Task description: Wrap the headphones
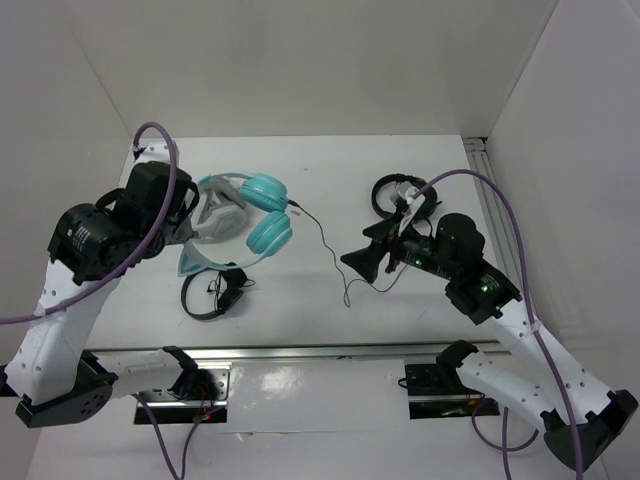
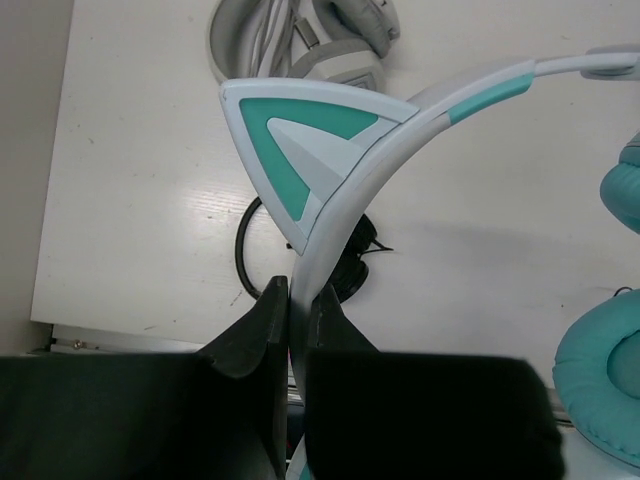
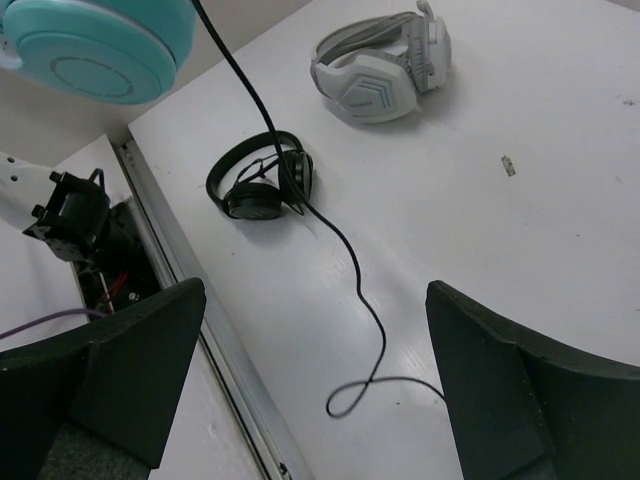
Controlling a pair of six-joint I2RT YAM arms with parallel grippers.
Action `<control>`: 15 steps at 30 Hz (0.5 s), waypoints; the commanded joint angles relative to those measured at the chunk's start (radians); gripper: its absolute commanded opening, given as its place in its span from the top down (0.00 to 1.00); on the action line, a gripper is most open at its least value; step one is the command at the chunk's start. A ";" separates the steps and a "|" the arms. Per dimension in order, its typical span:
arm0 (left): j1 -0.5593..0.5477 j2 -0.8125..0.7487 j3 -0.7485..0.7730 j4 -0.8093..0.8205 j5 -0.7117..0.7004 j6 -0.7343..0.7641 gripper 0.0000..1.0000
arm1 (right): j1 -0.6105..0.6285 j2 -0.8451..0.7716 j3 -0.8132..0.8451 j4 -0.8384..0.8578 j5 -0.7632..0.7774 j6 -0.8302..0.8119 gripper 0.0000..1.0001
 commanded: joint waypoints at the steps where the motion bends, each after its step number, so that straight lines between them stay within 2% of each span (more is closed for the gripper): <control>1: 0.041 -0.041 0.042 0.041 0.039 0.033 1.00 | -0.004 -0.018 0.032 0.073 0.014 -0.047 0.02; 7: 0.080 -0.042 0.079 0.041 0.107 0.052 1.00 | -0.004 0.077 -0.020 0.105 -0.009 -0.056 0.06; 15: 0.090 -0.032 0.098 0.050 0.152 0.071 1.00 | -0.004 0.157 -0.094 0.281 -0.017 -0.035 0.13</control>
